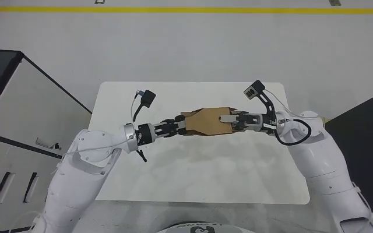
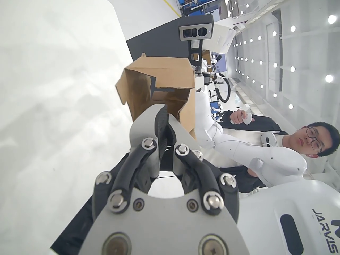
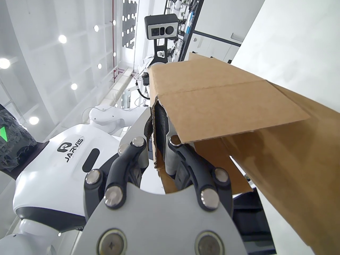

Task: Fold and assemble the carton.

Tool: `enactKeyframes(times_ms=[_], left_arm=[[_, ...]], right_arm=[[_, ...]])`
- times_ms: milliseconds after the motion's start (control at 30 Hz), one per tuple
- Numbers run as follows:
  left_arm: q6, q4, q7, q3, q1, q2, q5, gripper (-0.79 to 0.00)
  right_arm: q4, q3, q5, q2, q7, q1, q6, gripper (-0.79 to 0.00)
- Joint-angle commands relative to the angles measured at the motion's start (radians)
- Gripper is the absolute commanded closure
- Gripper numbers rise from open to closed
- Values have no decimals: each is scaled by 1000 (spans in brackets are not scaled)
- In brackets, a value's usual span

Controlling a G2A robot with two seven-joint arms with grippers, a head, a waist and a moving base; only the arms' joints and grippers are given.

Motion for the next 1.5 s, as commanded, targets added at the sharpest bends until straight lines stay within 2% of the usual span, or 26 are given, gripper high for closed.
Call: enactKeyframes(times_ms=[0,467,967,1267,1467], left_arm=[[1,1,0,1,-3,0,-2,0],[5,-3,7,50,-44,-4,-9,0],[24,-2,18,150,-105,-15,20,0],[23,4,25,117,-90,-10,11,0],[18,-8,16,133,-84,-10,14,0]], right_arm=[[4,-3,-12,0,-5,4,6,0],[24,-28,-83,-1,-24,20,46,0],[27,-54,-118,-4,-37,24,51,0],[27,-40,-74,-4,-26,13,28,0],[10,-55,-99,-5,-27,8,32,0]])
